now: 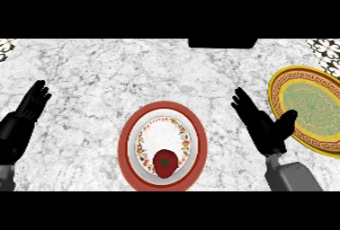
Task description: Pick the tomato from the plate and place it in the plate
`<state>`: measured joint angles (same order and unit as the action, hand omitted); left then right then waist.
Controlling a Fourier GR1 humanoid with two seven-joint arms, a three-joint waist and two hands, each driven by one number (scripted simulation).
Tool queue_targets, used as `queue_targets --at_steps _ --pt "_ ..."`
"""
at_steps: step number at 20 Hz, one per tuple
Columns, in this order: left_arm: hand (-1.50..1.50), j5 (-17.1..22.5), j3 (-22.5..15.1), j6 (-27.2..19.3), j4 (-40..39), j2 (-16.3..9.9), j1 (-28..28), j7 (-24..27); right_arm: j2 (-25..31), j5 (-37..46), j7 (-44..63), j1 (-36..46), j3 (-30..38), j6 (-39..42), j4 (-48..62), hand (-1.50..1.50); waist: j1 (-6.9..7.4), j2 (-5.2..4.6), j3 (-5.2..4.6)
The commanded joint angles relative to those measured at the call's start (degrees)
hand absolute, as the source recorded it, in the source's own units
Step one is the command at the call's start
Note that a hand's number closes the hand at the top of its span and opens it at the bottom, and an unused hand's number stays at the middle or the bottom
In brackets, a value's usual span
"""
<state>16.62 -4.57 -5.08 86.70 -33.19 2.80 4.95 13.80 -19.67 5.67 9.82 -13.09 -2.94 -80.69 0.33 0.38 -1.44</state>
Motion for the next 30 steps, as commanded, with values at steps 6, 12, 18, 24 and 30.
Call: queue_targets --at_steps 6,12,18,24,30 --pt "0.0 -9.5 -0.5 -5.8 -3.1 -1.4 -4.1 3.6 -13.5 -19.1 -0.7 6.6 -5.3 -4.6 -14.7 -1.5 1.89 0.19 1.62" --pt "0.0 -11.2 -3.1 -8.4 -3.8 2.5 -6.6 2.3 -13.7 5.9 -15.8 -3.3 -13.8 -30.9 -20.9 -1.5 -0.95 0.17 1.47" --pt "0.0 -13.7 -2.7 -9.1 -6.1 5.4 -6.4 5.0 -12.3 14.3 -14.9 -15.8 -27.7 -36.5 -36.0 -1.5 -0.93 -0.18 1.39" --pt "0.0 -13.6 -2.7 -7.4 -2.9 4.2 -7.7 3.6 2.8 19.2 -2.7 -10.9 -27.2 -27.6 -34.1 -1.5 -0.14 -0.27 1.29" --pt "0.0 -15.3 -3.3 -9.1 -3.2 6.1 -8.0 3.8 12.7 25.1 16.7 -6.6 -27.4 -22.2 -40.5 -1.5 -0.19 -0.22 1.26"
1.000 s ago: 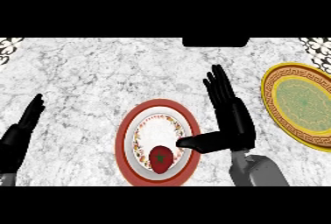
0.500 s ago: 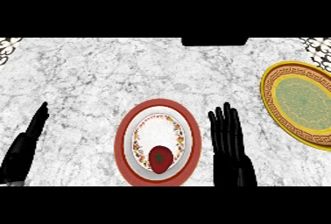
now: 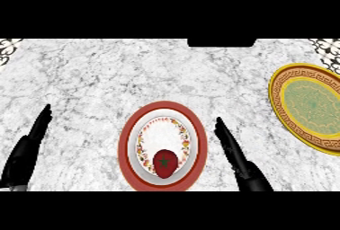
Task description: Pick the tomato from the plate and place it in the plate
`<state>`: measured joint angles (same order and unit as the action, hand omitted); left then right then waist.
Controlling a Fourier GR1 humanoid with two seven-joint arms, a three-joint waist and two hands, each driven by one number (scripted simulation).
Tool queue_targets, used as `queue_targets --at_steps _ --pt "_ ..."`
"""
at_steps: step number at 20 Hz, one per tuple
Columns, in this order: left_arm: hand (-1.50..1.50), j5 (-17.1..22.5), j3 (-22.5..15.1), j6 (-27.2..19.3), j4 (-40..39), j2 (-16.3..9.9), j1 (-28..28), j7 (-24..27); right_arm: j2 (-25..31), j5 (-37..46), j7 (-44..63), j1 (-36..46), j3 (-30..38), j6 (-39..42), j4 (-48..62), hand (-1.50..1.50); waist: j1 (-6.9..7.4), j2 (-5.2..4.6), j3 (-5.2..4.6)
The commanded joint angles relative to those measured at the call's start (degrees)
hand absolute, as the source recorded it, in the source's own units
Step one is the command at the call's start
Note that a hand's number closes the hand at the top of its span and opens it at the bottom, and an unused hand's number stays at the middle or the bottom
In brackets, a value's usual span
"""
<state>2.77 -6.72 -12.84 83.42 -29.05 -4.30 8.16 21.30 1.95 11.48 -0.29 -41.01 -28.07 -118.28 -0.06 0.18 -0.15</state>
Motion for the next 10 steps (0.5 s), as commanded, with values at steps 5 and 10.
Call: queue_targets --at_steps 5,10 --pt "0.0 -0.1 1.3 1.3 -0.8 0.5 -0.1 2.0 4.9 0.5 27.1 13.9 4.5 10.2 -0.8 -1.5 0.89 -0.2 0.03" --pt "0.0 0.1 2.5 3.1 0.9 -0.2 -1.0 0.5 3.0 -1.1 34.9 18.4 3.3 17.1 0.9 -1.5 0.66 -0.13 0.12"
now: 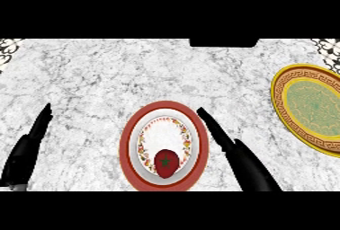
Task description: Pick the tomato from the plate and place it in the plate
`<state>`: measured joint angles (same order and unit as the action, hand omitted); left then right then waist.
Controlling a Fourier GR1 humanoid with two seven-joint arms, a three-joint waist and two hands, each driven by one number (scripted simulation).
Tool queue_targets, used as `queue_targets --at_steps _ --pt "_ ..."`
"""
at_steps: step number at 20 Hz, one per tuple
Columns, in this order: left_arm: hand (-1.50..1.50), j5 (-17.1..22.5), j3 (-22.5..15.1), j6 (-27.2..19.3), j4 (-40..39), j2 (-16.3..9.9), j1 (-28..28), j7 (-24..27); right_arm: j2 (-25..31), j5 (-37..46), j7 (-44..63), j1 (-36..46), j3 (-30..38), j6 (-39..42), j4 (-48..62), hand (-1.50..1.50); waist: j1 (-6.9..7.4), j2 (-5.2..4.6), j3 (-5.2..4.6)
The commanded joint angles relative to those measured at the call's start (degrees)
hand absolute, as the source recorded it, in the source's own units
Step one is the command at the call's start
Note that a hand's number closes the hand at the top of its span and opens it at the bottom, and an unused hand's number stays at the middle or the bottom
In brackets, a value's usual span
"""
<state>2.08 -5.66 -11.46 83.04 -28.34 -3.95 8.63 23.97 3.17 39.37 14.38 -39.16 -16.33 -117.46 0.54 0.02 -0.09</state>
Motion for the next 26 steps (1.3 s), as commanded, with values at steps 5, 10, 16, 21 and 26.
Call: queue_targets --at_steps 5,10,16,21,26 --pt "0.0 -1.1 2.0 1.3 -1.6 1.4 0.5 0.9 -3.3 -1.5 7.3 6.4 -0.3 11.6 6.8 -1.5 -0.27 -0.05 0.06" --pt "0.0 -1.4 2.1 2.5 -0.1 1.2 1.3 -0.9 -5.2 -0.9 1.9 10.1 -1.0 18.4 20.3 -1.5 -0.02 -0.15 0.09" --pt "0.0 -4.1 4.2 3.7 -4.2 4.3 2.0 1.5 -11.0 2.6 3.6 9.1 2.1 24.6 21.2 -1.5 -0.44 -0.03 0.08" --pt "0.0 -6.4 2.6 2.4 2.0 6.4 -2.2 -0.9 -17.2 5.3 0.8 9.8 0.3 26.4 28.0 -1.5 -0.17 -0.01 0.09" --pt "0.0 -7.6 5.4 3.9 1.6 6.2 -0.2 -1.7 -17.3 8.3 -8.6 7.5 3.7 30.5 36.0 -1.5 -0.21 -0.05 0.1"
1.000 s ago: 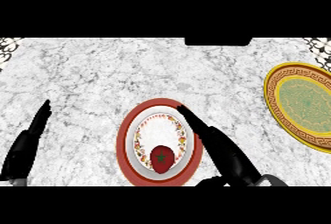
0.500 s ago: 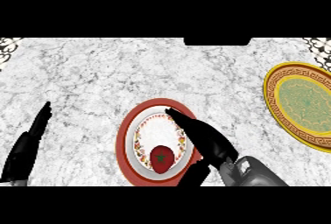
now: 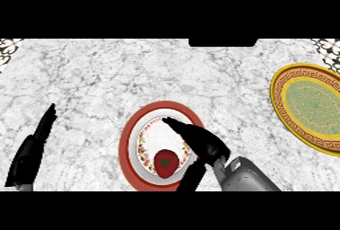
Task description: Pick the tomato from the plate and place it in the plate
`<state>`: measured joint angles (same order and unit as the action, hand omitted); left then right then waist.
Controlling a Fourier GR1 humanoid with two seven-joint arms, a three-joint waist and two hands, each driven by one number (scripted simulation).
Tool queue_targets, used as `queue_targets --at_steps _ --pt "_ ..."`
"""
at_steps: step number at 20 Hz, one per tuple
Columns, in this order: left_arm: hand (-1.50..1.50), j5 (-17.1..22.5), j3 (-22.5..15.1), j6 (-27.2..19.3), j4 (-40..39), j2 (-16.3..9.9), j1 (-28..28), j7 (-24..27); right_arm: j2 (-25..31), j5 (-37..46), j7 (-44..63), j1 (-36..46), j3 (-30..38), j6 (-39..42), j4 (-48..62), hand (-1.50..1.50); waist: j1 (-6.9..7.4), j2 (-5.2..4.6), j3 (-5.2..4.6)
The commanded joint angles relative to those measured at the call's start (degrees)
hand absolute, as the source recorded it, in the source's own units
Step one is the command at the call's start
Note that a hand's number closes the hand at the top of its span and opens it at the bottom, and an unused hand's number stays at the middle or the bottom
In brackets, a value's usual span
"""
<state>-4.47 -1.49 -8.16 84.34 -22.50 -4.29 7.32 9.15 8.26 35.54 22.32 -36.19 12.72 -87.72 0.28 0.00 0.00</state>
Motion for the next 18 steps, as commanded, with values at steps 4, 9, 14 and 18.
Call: queue_targets --at_steps 4,9,14,18 --pt "0.0 -0.5 3.1 2.8 3.2 1.1 -4.9 1.7 -4.7 6.5 -0.7 -4.1 0.2 2.6 1.8 -1.5 0.0 0.06 0.0" --pt "0.0 -2.5 4.2 4.9 4.9 2.1 -2.2 -2.5 -8.6 10.2 -6.4 -2.4 4.2 4.6 9.8 -1.5 0.01 0.02 0.01" --pt "0.0 -5.1 5.6 5.1 -0.4 4.1 -1.4 2.0 -9.1 12.0 -4.7 -6.3 1.4 4.3 4.7 -1.5 -0.15 0.04 0.0" --pt "0.0 -3.7 7.8 7.9 0.4 2.6 0.6 0.0 -9.1 12.8 -13.8 -7.5 2.4 0.8 9.3 1.5 -0.16 0.01 0.0"
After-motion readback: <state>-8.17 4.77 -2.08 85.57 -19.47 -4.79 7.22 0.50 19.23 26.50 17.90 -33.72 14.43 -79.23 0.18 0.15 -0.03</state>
